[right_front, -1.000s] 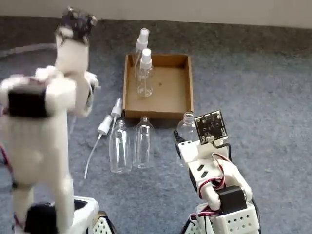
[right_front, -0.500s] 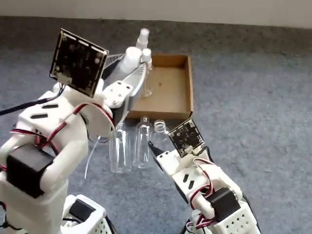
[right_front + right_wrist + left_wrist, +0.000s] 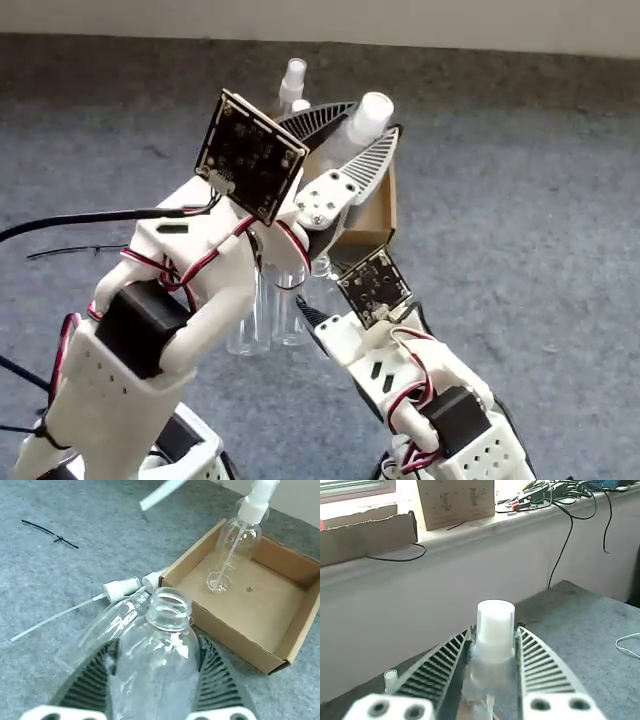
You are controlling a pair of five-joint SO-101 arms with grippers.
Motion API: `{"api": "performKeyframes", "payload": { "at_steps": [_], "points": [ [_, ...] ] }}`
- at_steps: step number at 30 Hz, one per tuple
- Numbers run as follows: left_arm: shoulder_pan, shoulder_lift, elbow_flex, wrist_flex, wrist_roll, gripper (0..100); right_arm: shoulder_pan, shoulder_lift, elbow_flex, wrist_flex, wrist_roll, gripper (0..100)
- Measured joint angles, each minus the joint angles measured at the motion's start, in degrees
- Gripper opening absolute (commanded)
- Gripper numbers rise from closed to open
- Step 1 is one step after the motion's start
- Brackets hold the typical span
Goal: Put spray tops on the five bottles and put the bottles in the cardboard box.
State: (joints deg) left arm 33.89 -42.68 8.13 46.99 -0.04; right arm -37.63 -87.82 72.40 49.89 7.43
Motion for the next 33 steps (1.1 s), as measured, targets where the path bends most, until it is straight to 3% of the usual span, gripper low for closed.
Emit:
{"api": "performKeyframes", "payload": {
  "at_steps": [10,17,24,33],
  "points": [
    [0.4,0.0,3.3,-3.2,0.0,8,0.0,-5.2,0.4,0.0,0.0,0.4],
    [0.5,0.0,4.2,-6.2,0.0,8,0.0,-16.1,10.7,-3.6,0.0,0.4],
    [5.7,0.0,5.0,-6.2,0.0,8,0.0,-16.4,11.9,-3.8,0.0,0.4],
    [6.1,0.1,11.3,-6.2,0.0,8,0.0,-16.7,11.9,-3.8,0.0,0.4]
  ]
}}
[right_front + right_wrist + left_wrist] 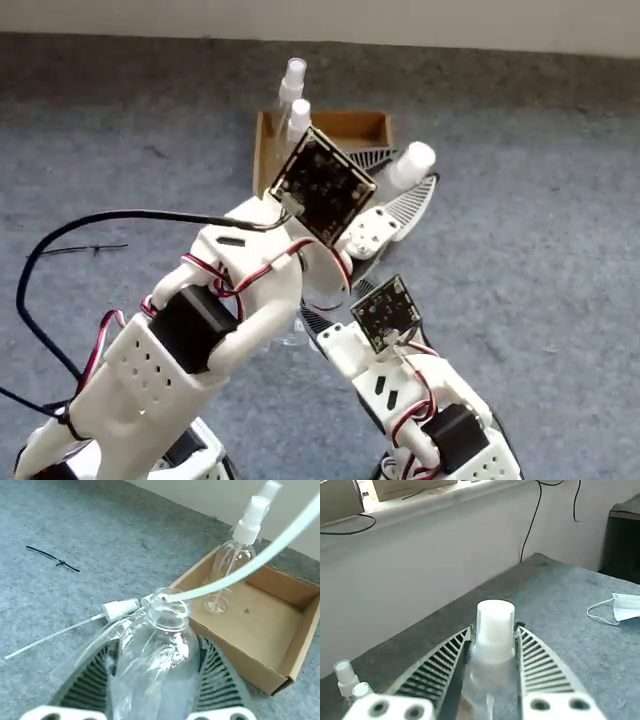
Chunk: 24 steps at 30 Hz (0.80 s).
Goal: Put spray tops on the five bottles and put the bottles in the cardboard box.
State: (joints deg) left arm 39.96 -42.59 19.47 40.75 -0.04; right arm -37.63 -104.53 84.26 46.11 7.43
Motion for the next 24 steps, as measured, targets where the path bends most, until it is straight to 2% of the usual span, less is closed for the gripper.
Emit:
{"api": "performKeyframes", "payload": {
  "at_steps": [24],
  "points": [
    [-1.6,0.0,0.0,0.0,0.0,8,2.0,0.0,0.0,-1.5,0.0,0.4]
  ]
}}
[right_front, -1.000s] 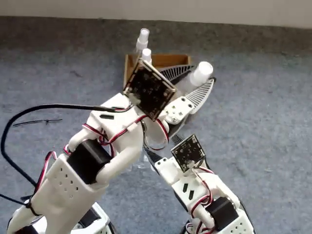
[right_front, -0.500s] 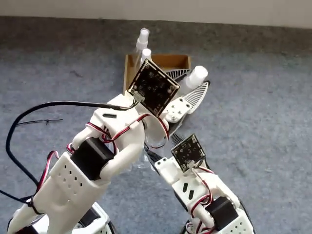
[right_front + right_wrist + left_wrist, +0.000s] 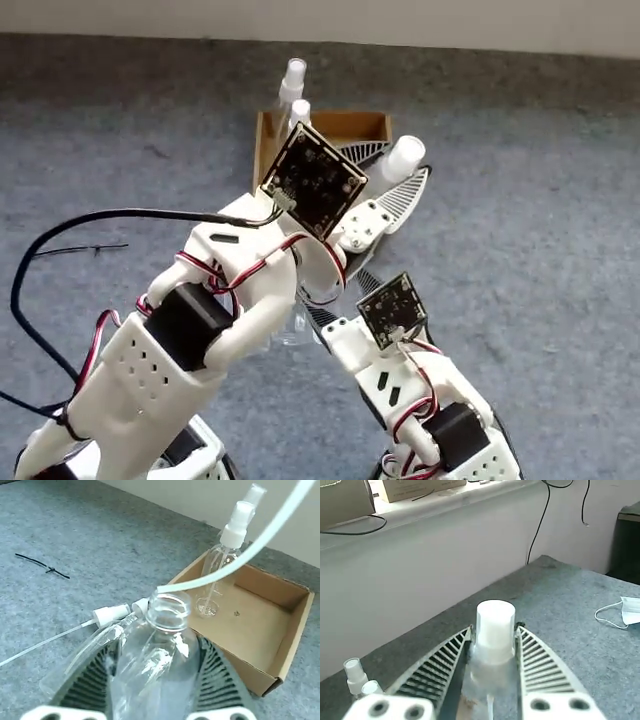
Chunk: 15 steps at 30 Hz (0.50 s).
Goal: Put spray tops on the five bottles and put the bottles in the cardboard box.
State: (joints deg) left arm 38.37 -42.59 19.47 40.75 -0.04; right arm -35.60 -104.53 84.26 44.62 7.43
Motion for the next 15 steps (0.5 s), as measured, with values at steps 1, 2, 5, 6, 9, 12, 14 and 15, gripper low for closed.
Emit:
{"api": "performKeyframes", "payload": {
  "at_steps": [1,2,5,6,9,12,14,15],
  "points": [
    [0.0,0.0,0.0,0.0,0.0,8,0.0,0.0,0.0,-0.2,0.0,0.4],
    [0.0,0.0,0.0,0.0,0.0,8,0.0,0.0,0.0,-0.3,0.0,0.4],
    [0.0,-0.1,1.1,-0.1,0.0,8,0.0,0.0,0.0,-0.5,0.0,0.4],
    [0.0,-0.1,1.3,-0.1,0.0,8,0.0,0.0,0.0,-0.5,0.0,0.4],
    [0.0,0.0,1.7,-0.1,0.0,8,0.0,0.0,0.0,-0.5,0.0,0.4],
    [0.0,-0.1,1.7,-0.1,0.0,8,0.0,0.0,0.0,-0.5,0.0,0.4],
    [0.0,-0.1,1.7,-0.1,0.0,8,0.0,0.0,0.0,-0.5,0.0,0.4],
    [0.0,-0.1,1.7,-0.1,0.0,8,0.0,0.0,0.0,-0.5,0.0,0.4]
  ]
}}
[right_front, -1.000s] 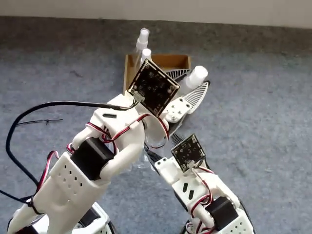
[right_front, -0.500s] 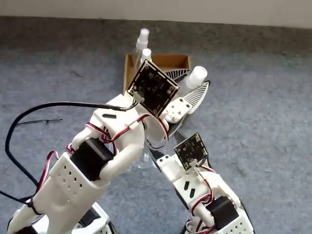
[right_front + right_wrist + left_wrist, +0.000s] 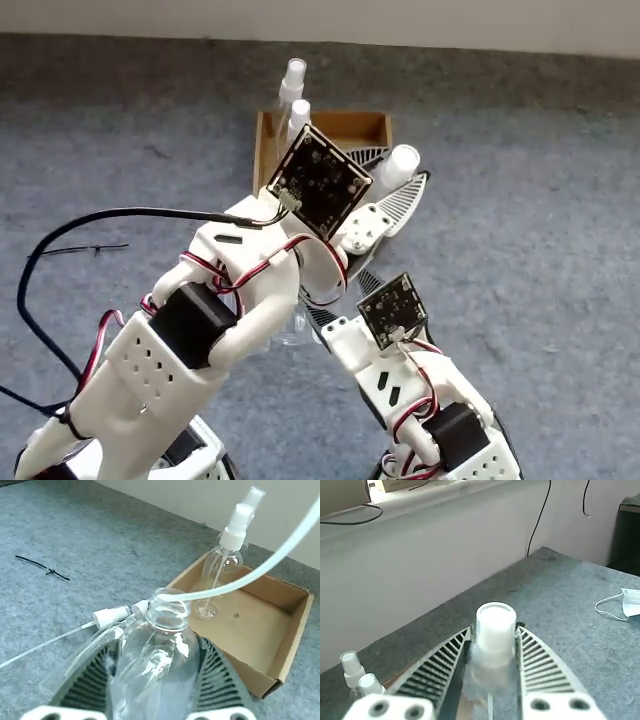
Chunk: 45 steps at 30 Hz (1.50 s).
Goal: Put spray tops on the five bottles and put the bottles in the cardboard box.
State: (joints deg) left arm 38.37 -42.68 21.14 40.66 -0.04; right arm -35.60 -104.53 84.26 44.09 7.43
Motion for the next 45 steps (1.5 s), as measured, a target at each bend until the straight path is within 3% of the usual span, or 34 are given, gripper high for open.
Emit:
{"api": "performKeyframes", "payload": {
  "at_steps": [6,14,20,29,40,45],
  "points": [
    [-3.5,0.0,0.0,0.4,0.0,8,0.0,0.0,0.0,0.0,0.0,0.4],
    [-10.9,-0.1,-0.4,12.0,0.3,8,0.1,0.0,0.0,-0.3,0.0,0.4],
    [-11.3,-0.1,-0.4,19.2,0.4,8,0.1,0.0,0.0,-0.3,0.0,0.4],
    [-11.3,-0.1,-0.4,21.2,0.4,8,0.1,0.0,0.0,-0.3,0.0,0.4],
    [-11.2,-0.2,-0.5,31.3,0.4,9,1.7,0.0,0.1,-0.3,0.0,0.4],
    [-10.5,-0.4,-1.5,33.1,-6.1,21,1.7,0.0,0.1,-0.3,0.0,0.4]
  ]
}}
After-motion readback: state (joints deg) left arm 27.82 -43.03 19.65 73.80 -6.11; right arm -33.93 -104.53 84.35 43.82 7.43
